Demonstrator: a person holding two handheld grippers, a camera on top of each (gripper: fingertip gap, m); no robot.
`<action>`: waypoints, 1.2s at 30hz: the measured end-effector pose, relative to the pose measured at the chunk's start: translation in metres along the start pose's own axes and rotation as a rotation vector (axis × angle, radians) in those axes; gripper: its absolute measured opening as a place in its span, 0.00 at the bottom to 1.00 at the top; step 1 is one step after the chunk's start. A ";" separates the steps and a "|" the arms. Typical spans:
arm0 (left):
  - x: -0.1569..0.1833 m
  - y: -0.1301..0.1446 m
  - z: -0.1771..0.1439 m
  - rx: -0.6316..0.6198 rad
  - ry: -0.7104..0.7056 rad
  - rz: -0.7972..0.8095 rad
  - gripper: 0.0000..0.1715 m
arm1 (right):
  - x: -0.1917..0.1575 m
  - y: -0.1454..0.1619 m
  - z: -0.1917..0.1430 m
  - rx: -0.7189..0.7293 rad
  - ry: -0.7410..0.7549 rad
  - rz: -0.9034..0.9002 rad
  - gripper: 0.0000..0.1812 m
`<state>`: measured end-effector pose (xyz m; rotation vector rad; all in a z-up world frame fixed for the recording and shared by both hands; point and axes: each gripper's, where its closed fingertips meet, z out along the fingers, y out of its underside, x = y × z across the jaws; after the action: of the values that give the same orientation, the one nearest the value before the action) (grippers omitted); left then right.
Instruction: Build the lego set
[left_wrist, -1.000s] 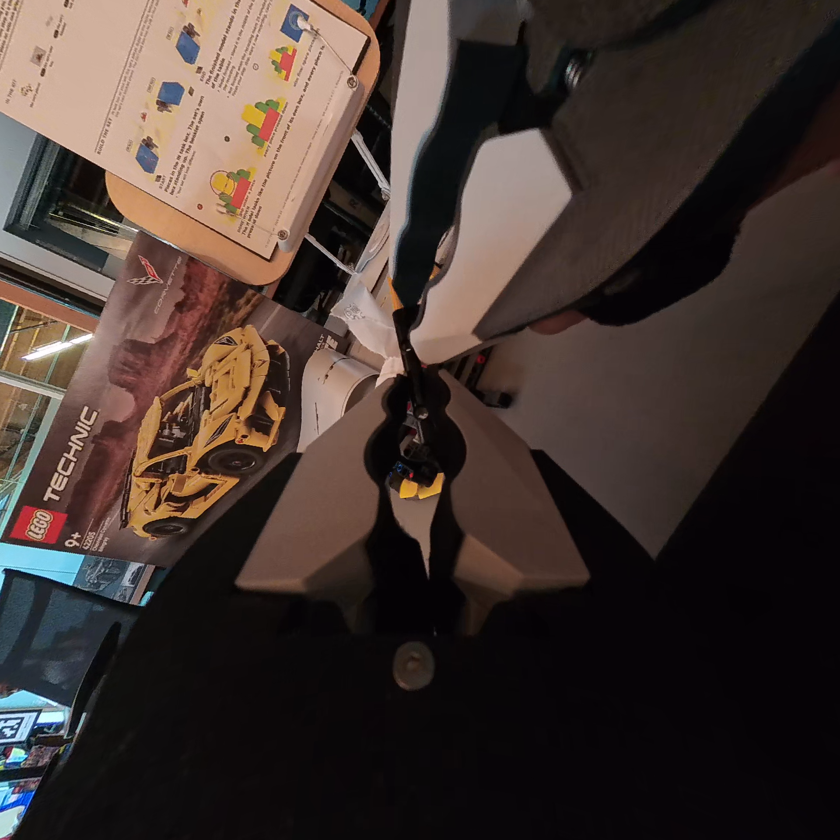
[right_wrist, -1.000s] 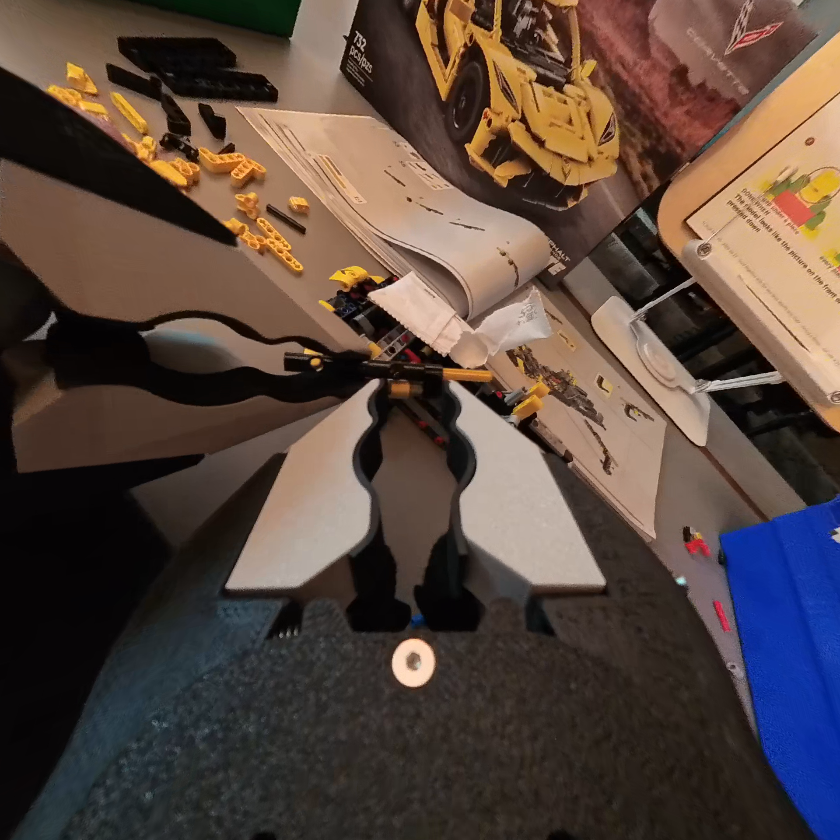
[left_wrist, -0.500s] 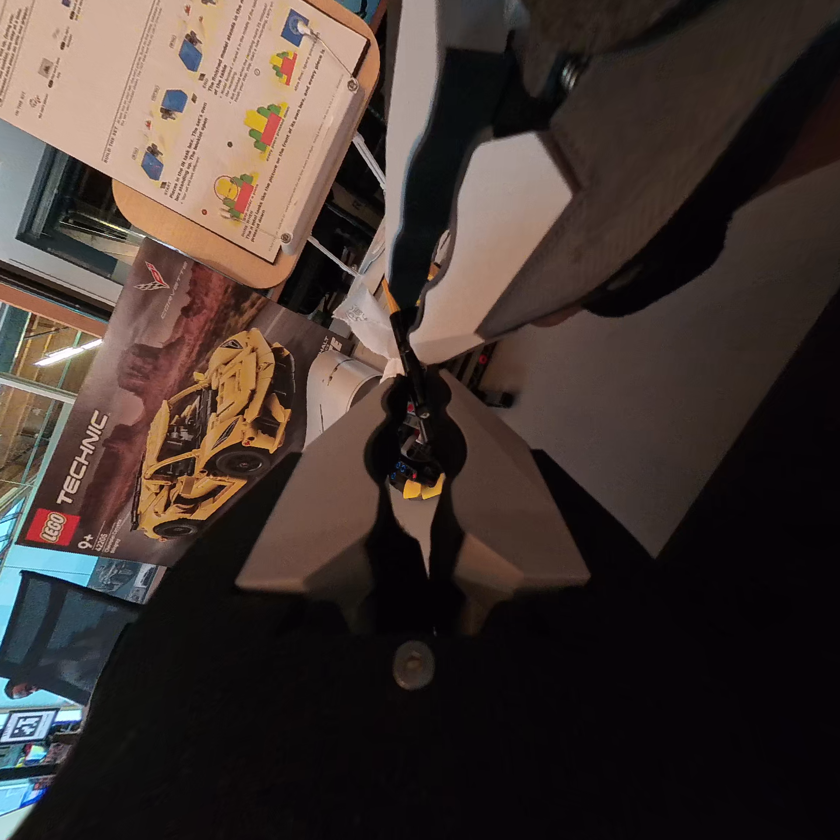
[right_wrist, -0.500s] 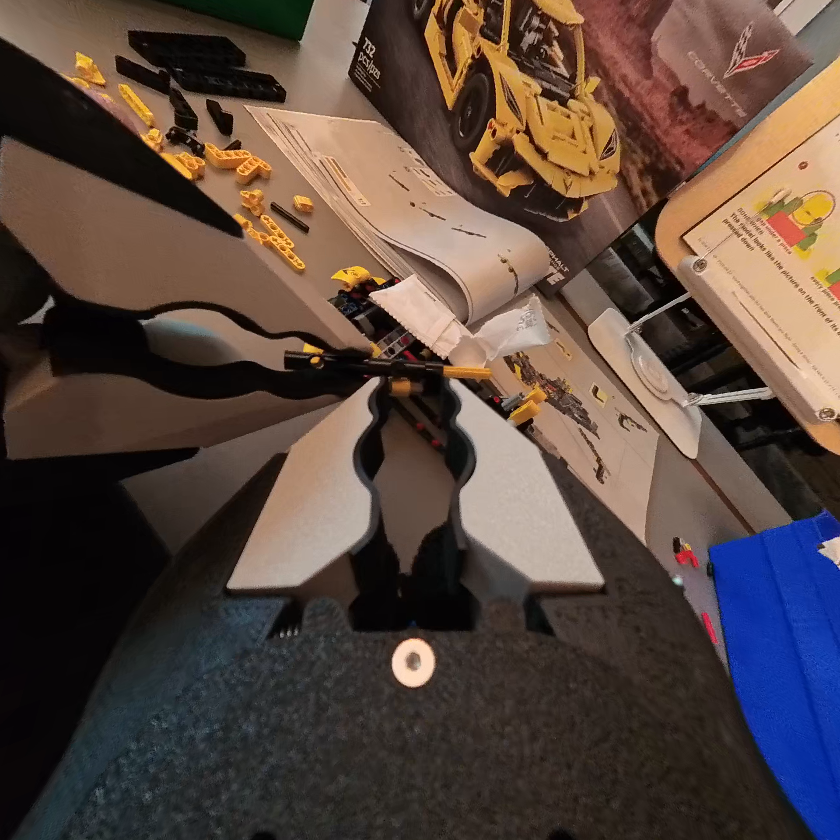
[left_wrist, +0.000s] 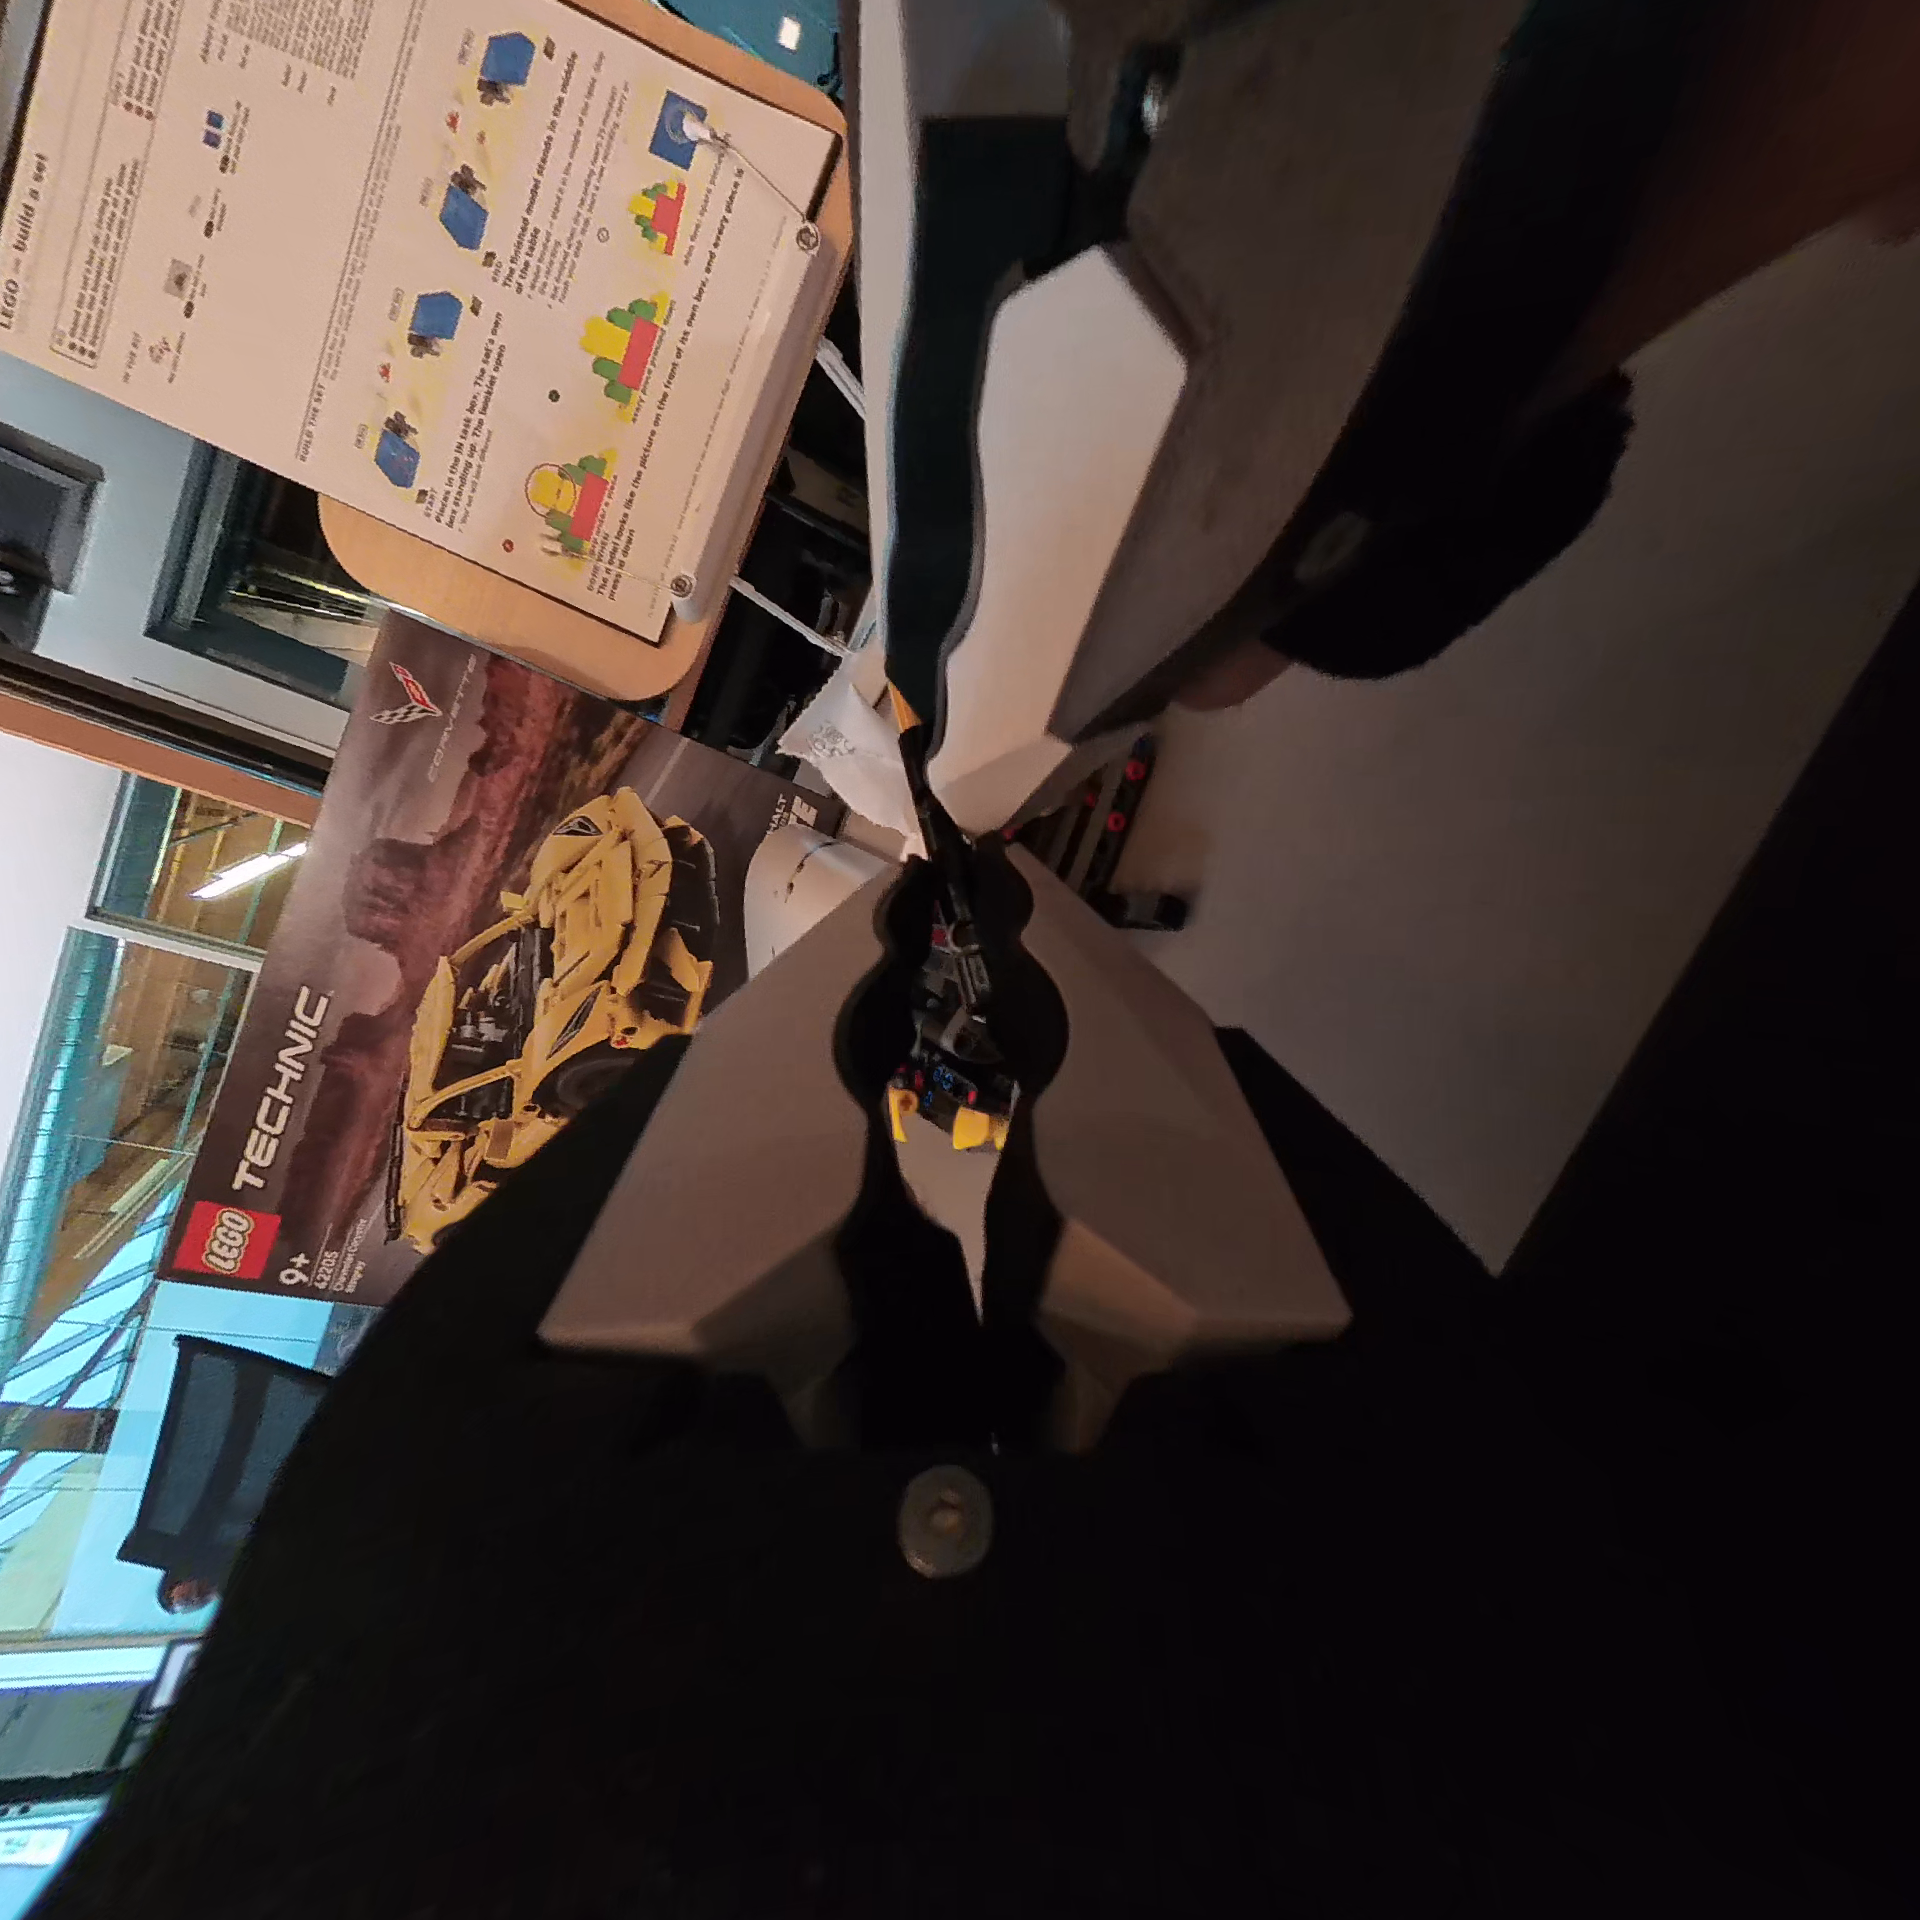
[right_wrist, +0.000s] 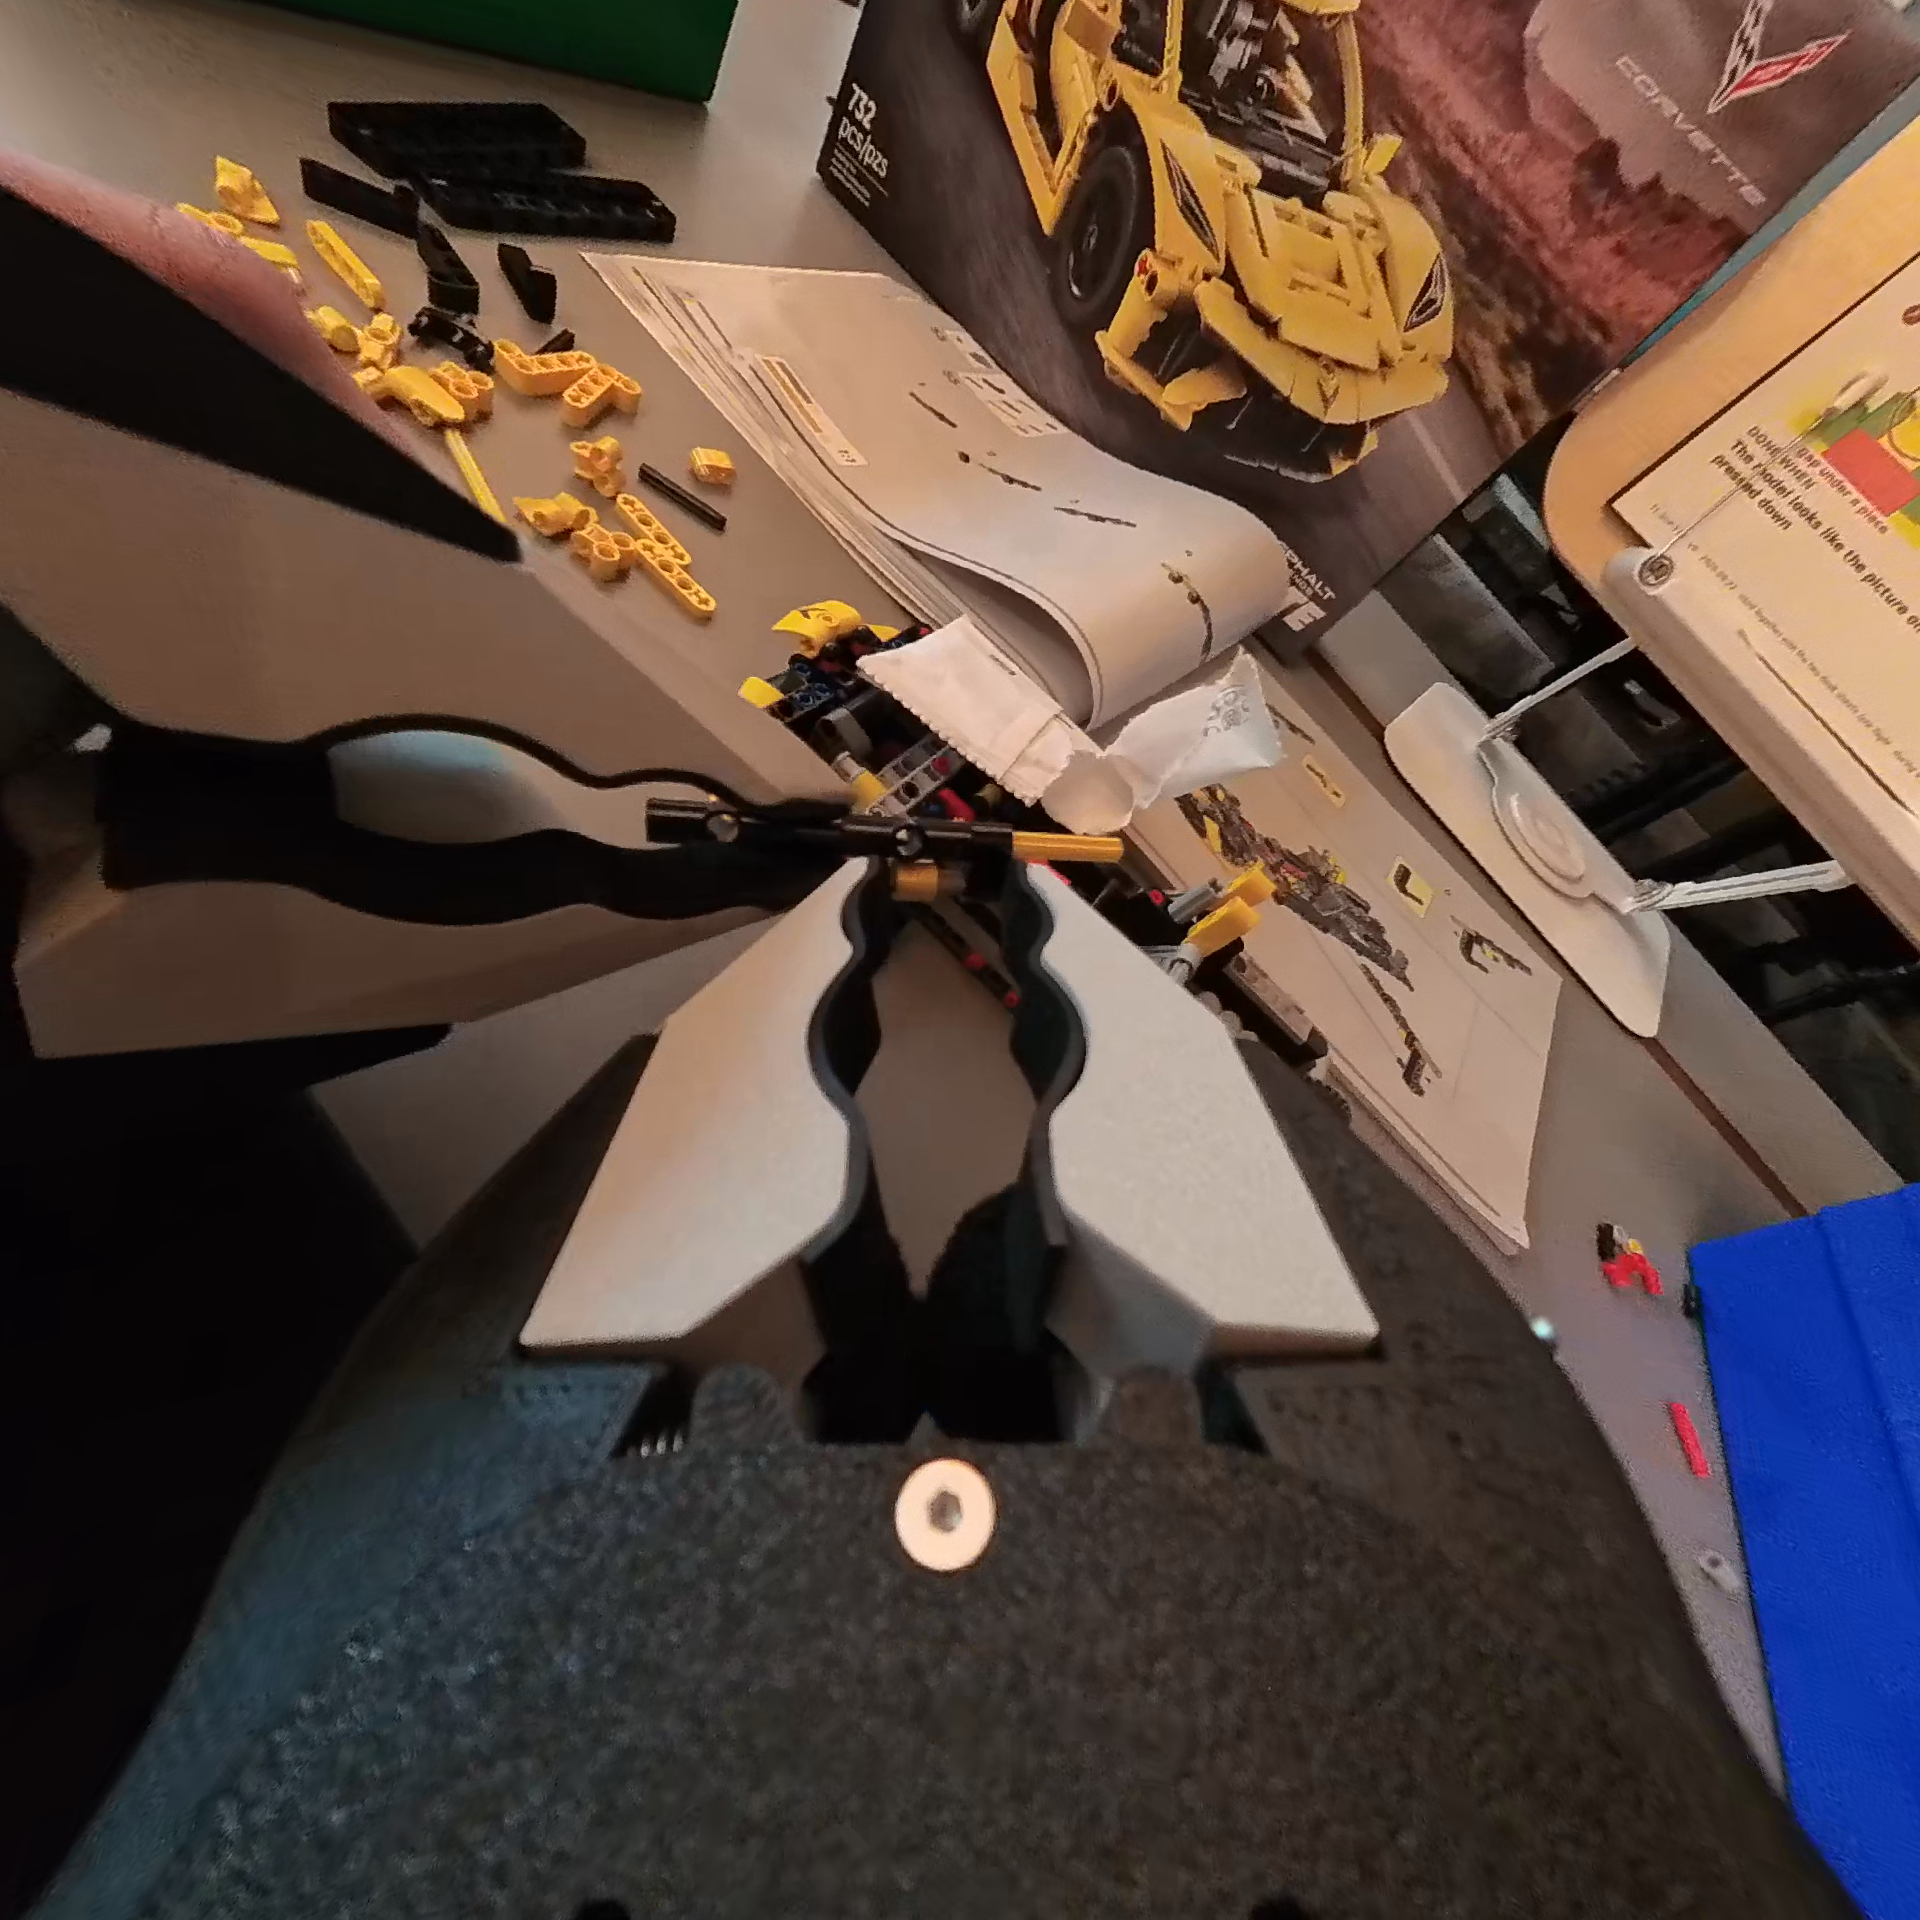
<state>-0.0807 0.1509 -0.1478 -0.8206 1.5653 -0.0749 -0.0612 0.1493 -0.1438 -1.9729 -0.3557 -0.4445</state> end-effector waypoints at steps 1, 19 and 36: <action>0.000 0.000 0.000 0.003 -0.002 0.001 0.03 | 0.000 0.000 0.000 0.007 -0.009 0.011 0.11; -0.001 -0.002 -0.002 0.013 -0.021 0.023 0.02 | 0.002 0.001 0.001 0.005 0.010 0.001 0.08; -0.064 -0.026 -0.026 0.420 0.186 -0.892 0.03 | 0.020 -0.055 -0.028 0.502 -0.536 0.823 0.17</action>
<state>-0.0956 0.1549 -0.0756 -1.1272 1.1744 -1.1103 -0.0712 0.1479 -0.0799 -1.5359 0.0432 0.6515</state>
